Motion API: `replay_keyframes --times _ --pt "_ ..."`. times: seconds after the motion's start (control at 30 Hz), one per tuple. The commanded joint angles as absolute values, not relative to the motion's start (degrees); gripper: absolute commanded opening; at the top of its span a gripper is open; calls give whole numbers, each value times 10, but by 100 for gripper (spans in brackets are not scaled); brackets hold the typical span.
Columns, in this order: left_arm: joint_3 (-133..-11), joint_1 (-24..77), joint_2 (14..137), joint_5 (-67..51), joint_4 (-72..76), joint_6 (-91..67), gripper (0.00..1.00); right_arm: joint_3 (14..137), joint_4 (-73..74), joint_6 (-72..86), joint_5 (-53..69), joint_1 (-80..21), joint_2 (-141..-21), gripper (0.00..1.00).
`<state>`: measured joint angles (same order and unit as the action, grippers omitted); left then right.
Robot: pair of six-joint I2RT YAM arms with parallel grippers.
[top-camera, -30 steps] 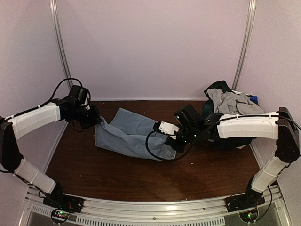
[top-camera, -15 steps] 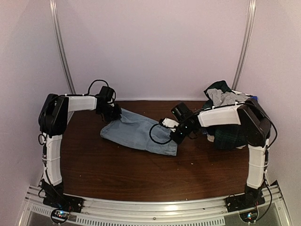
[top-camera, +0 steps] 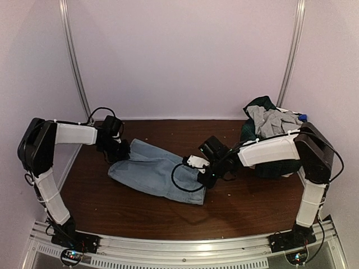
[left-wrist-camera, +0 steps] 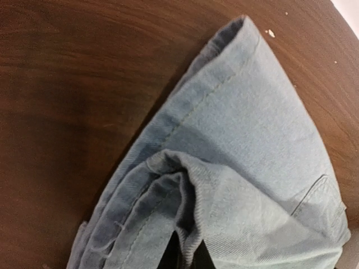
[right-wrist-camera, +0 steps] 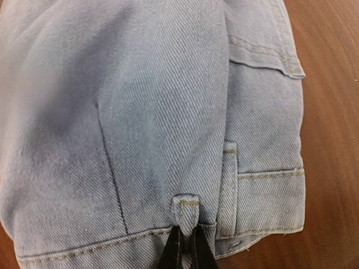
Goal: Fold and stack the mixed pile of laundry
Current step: Fold the flattened skirt at the center of the board.
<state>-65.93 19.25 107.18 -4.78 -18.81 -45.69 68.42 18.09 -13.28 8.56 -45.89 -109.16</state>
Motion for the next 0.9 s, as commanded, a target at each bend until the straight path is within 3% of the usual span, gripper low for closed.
replay_keyframes --times 0.0,0.27,0.7,0.8,0.87 --pt "-642 171 974 -18 -213 -450 0 628 212 -86 125 -485 -1032 0" --pt "-698 163 973 -9 -244 -428 0 658 259 -99 111 -474 -1021 0" --pt "-825 161 1112 -25 -241 -408 0 703 268 -115 124 -415 -1070 1" --pt "-842 159 1140 -29 -256 -407 10 721 279 -115 126 -414 -1097 35" --pt "-835 156 1134 -27 -256 -407 23 722 277 -107 120 -413 -1096 47"
